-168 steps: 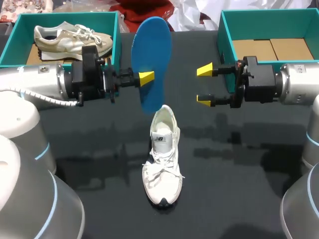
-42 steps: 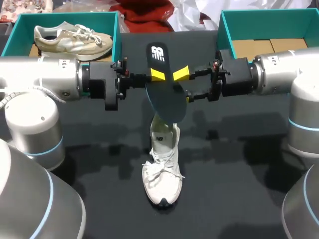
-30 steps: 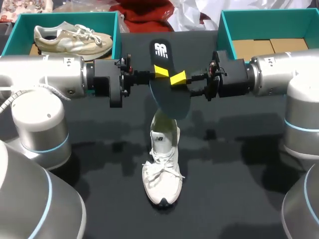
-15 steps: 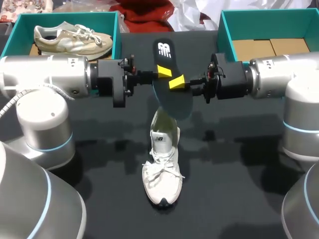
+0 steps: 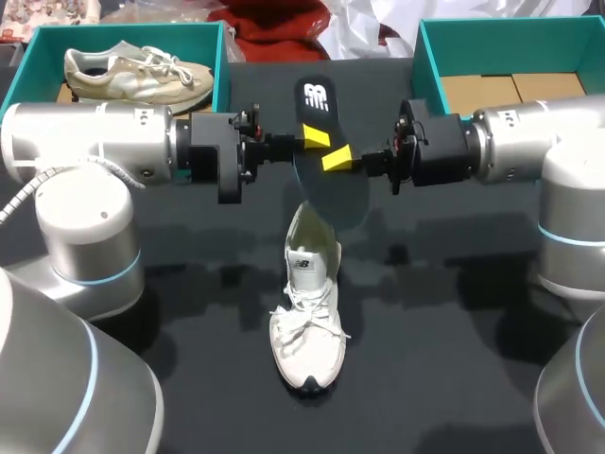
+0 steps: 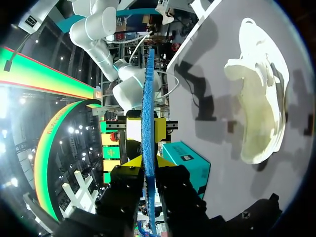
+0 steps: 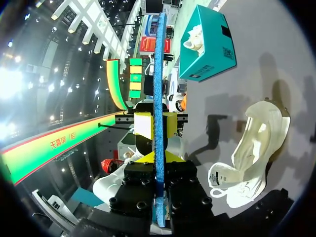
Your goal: Take the shoe out of the shoebox, open the shoe tongue, remove and reinsert the insole, then place the shoe into the shoebox
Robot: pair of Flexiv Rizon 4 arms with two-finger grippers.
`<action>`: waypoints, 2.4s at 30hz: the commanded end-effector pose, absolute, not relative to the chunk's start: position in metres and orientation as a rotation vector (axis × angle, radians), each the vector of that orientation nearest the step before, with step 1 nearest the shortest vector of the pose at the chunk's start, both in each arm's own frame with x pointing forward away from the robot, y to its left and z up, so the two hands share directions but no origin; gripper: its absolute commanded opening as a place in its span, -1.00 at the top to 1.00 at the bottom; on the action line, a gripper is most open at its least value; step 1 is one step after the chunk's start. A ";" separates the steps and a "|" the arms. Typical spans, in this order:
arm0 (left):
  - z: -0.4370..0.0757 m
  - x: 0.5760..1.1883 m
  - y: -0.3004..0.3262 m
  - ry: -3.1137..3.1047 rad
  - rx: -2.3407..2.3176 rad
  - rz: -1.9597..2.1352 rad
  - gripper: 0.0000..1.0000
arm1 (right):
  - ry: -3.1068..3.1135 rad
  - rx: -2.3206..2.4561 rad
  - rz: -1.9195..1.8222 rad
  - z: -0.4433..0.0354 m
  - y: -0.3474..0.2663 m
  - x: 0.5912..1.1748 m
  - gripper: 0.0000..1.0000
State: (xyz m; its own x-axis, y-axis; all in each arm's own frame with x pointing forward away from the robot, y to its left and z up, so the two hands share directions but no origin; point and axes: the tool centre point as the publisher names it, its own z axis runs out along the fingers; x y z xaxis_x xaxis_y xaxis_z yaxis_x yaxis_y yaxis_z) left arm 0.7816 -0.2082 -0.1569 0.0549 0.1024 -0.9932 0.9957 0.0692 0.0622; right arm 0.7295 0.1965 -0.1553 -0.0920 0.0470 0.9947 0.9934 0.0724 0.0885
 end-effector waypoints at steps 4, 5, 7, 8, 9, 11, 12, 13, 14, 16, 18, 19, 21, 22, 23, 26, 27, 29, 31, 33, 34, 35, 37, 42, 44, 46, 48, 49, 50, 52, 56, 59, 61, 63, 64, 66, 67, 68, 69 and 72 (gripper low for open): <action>-0.152 0.775 -0.182 1.343 1.264 -1.095 -1.00 | -1.345 -1.148 -1.195 -0.156 0.191 0.731 1.00; -0.151 0.776 -0.174 1.378 1.246 -1.150 -1.00 | -1.344 -1.148 -1.196 -0.156 0.191 0.731 1.00; -0.149 0.780 -0.161 1.503 1.199 -1.223 -1.00 | -1.344 -1.148 -1.196 -0.156 0.190 0.731 1.00; -0.148 0.781 -0.154 1.545 1.187 -1.260 -1.00 | -1.345 -1.148 -1.197 -0.156 0.189 0.731 1.00; -0.148 0.781 -0.149 1.599 1.182 -1.232 -1.00 | -1.346 -1.147 -1.197 -0.156 0.189 0.731 1.00; -0.149 0.778 -0.141 1.658 1.226 -1.154 -1.00 | -1.348 -1.146 -1.195 -0.156 0.189 0.732 1.00; -0.151 0.775 -0.138 1.680 1.269 -1.089 -1.00 | -1.350 -1.145 -1.194 -0.156 0.189 0.732 1.00; -0.151 0.775 -0.138 1.680 1.269 -1.089 -1.00 | -1.351 -1.145 -1.193 -0.156 0.189 0.732 1.00; -0.151 0.775 -0.138 1.680 1.269 -1.089 -1.00 | -1.352 -1.144 -1.193 -0.156 0.189 0.733 1.00; -0.151 0.775 -0.138 1.680 1.269 -1.089 -1.00 | -1.354 -1.144 -1.191 -0.157 0.188 0.733 1.00; -0.151 0.775 -0.138 1.680 1.269 -1.089 -1.00 | -1.354 -1.144 -1.189 -0.158 0.187 0.733 1.00; -0.151 0.775 -0.138 1.680 1.269 -1.089 -1.00 | -1.354 -1.144 -1.189 -0.158 0.187 0.733 1.00; -0.151 0.775 -0.138 1.680 1.269 -1.089 -1.00 | -1.354 -1.144 -1.189 -0.158 0.187 0.733 1.00; -0.151 0.775 -0.138 1.680 1.269 -1.089 -1.00 | -1.354 -1.144 -1.189 -0.158 0.187 0.733 1.00; -0.151 0.775 -0.138 1.680 1.269 -1.089 -1.00 | -1.354 -1.144 -1.189 -0.158 0.187 0.733 1.00; -0.151 0.775 -0.138 1.680 1.269 -1.089 -1.00 | -1.354 -1.144 -1.189 -0.158 0.187 0.733 1.00; -0.151 0.775 -0.138 1.680 1.269 -1.089 -1.00 | -1.354 -1.144 -1.189 -0.158 0.187 0.733 1.00; -0.151 0.775 -0.138 1.680 1.269 -1.089 -1.00 | -1.354 -1.144 -1.189 -0.158 0.187 0.733 1.00; -0.151 0.775 -0.138 1.680 1.269 -1.089 -1.00 | -1.354 -1.144 -1.189 -0.158 0.187 0.733 1.00; -0.152 0.770 -0.140 1.766 1.253 -1.041 -1.00 | -1.344 -1.165 -1.220 -0.157 0.185 0.736 1.00; -0.154 0.769 -0.142 1.842 1.224 -1.007 -1.00 | -1.332 -1.169 -1.244 -0.156 0.183 0.737 1.00; -0.155 0.767 -0.141 1.900 1.203 -0.987 -1.00 | -1.325 -1.175 -1.273 -0.155 0.181 0.738 1.00; -0.158 0.763 -0.136 2.033 1.162 -0.956 -1.00 | -1.324 -1.179 -1.317 -0.154 0.178 0.738 1.00; -0.162 0.754 -0.115 2.285 1.057 -0.953 -1.00 | -1.324 -1.196 -1.395 -0.155 0.176 0.741 1.00; -0.163 0.752 -0.107 2.391 1.018 -1.013 -1.00 | -1.323 -1.197 -1.426 -0.155 0.177 0.745 1.00; -0.166 0.755 -0.098 2.511 0.968 -1.063 -1.00 | -1.316 -1.213 -1.453 -0.156 0.179 0.749 1.00; -0.167 0.756 -0.092 2.554 0.936 -1.009 -1.00 | -1.319 -1.236 -1.453 -0.157 0.181 0.752 1.00; -0.167 0.756 -0.092 2.554 0.936 -1.009 -1.00 | -1.319 -1.236 -1.453 -0.157 0.181 0.752 1.00; -0.167 0.756 -0.092 2.554 0.936 -1.009 -1.00 | -1.319 -1.236 -1.453 -0.157 0.181 0.752 1.00; -0.167 0.756 -0.092 2.554 0.936 -1.009 -1.00 | -1.319 -1.236 -1.453 -0.157 0.181 0.752 1.00; -0.167 0.756 -0.092 2.554 0.936 -1.009 -1.00 | -1.319 -1.236 -1.453 -0.157 0.181 0.752 1.00; -0.167 0.756 -0.092 2.554 0.936 -1.009 -1.00 | -1.319 -1.236 -1.453 -0.157 0.181 0.752 1.00; -0.171 0.758 -0.096 2.626 0.864 -0.989 -1.00 | -1.319 -1.236 -1.453 -0.157 0.181 0.752 1.00; -0.180 0.759 -0.100 2.748 0.758 -0.970 -1.00 | -1.312 -1.245 -1.552 -0.160 0.181 0.753 1.00; -0.183 0.761 -0.101 2.784 0.725 -0.972 -1.00 | -1.309 -1.257 -1.577 -0.162 0.180 0.755 1.00; -0.191 0.762 -0.100 2.878 0.619 -0.958 -1.00 | -1.307 -1.279 -1.613 -0.167 0.179 0.759 1.00; -0.194 0.762 -0.099 2.889 0.611 -0.962 -1.00 | -1.310 -1.286 -1.633 -0.169 0.179 0.760 1.00; -0.198 0.760 -0.099 2.926 0.571 -0.955 -1.00 | -1.312 -1.289 -1.652 -0.171 0.178 0.762 1.00; -0.203 0.760 -0.100 2.961 0.525 -0.949 -1.00 | -1.315 -1.291 -1.659 -0.174 0.178 0.763 1.00; -0.217 0.755 -0.101 3.010 0.445 -0.975 -1.00 | -1.327 -1.294 -1.689 -0.183 0.174 0.766 1.00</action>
